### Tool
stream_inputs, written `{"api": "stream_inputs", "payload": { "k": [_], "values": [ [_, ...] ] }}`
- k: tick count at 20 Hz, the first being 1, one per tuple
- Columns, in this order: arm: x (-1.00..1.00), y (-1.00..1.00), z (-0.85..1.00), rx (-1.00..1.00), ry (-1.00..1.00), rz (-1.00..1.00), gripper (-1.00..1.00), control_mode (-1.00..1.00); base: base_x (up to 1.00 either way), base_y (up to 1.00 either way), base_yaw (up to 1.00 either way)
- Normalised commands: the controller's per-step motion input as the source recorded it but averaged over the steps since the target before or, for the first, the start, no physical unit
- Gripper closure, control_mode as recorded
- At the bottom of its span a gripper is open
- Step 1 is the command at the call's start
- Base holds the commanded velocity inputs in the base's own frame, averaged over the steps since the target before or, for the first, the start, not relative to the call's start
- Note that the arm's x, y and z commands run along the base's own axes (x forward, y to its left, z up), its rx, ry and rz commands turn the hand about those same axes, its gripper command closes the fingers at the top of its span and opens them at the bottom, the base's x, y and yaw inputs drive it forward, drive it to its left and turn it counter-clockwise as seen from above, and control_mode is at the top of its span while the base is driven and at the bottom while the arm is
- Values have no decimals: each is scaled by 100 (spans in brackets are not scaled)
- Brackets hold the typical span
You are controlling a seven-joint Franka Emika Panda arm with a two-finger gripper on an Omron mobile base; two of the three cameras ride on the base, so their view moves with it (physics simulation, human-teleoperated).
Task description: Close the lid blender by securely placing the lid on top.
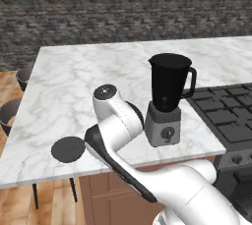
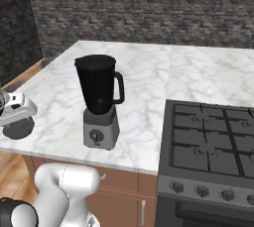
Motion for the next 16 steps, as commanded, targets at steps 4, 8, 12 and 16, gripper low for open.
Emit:
{"api": "stream_inputs", "payload": {
  "k": [4, 8, 12, 16],
  "values": [
    [7, 79, -67, 0, 11, 22, -100, -100, 0, 0, 0],
    [48, 62, -53, 0, 12, 10, -100, -100, 0, 0, 0],
    [47, 53, -10, -2, 18, 1, -100, -100, 0, 0, 0],
    [35, 64, 0, -15, 29, 0, -100, -100, 0, 0, 0]
  ]
}}
